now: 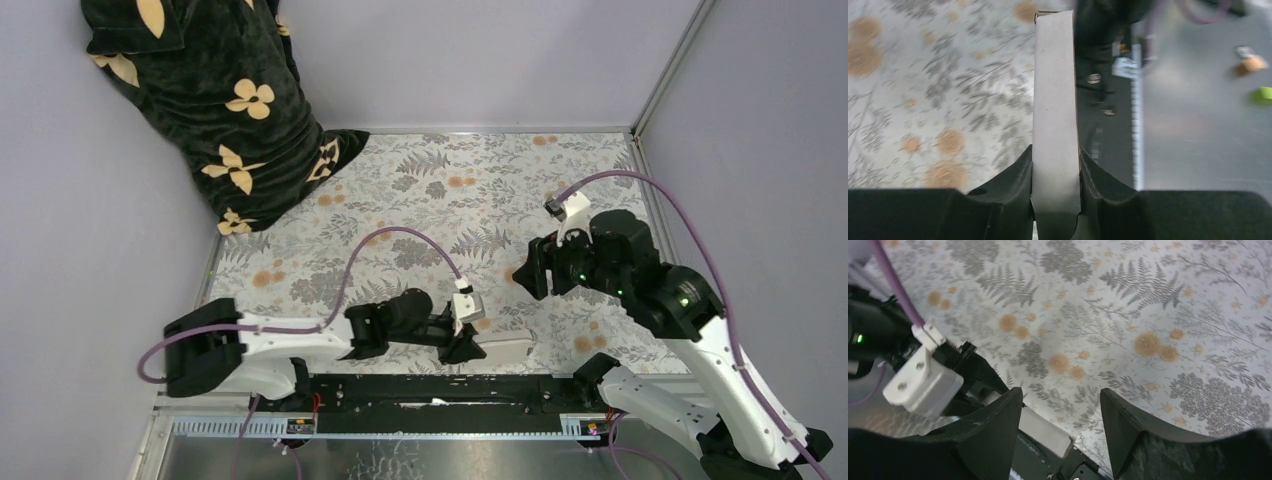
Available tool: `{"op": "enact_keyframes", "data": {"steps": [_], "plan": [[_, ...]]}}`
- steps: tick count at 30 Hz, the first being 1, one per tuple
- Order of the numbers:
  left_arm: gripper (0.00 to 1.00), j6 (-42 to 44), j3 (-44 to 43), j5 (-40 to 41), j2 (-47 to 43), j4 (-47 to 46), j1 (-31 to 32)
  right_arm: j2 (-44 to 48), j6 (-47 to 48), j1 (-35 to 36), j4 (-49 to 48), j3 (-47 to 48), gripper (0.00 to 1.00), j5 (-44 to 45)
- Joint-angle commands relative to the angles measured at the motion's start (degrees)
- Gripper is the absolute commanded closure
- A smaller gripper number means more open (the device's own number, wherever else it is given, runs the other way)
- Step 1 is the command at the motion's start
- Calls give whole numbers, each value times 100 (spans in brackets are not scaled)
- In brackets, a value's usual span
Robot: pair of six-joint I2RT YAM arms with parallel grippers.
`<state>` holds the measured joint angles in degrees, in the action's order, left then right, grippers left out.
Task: Fold the paper box
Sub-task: Close the paper box at the center of the board.
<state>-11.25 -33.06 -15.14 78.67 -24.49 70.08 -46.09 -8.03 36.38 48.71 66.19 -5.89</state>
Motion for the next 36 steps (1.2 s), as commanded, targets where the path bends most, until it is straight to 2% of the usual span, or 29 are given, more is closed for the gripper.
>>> {"op": "enact_keyframes", "data": {"steps": [1,5,9,12,16,25,31,36], "plan": [[88,-404,-193,-1718,-976,521,5,-48,316,31,1188,863,37,-1249],[87,-869,-249,-2609,-1702,369,5,60,147,32,1684,1060,39,-2126],[87,-979,-352,-3134,-2158,600,1,387,57,32,1748,1002,39,-3167],[87,-1314,-351,-3626,-2133,204,5,456,91,29,1731,935,39,-3565],[86,-1545,-302,-3873,-1925,-182,5,451,187,30,1624,799,39,-4041],[86,-1489,-424,-3946,-1425,-310,-68,362,251,34,1589,563,40,-4200],[86,-1571,-452,-4216,-1070,-623,-492,392,255,29,1425,99,41,-4050],[86,-1778,-441,-4542,-740,-1091,-905,469,109,33,867,-444,41,-3991]]}}
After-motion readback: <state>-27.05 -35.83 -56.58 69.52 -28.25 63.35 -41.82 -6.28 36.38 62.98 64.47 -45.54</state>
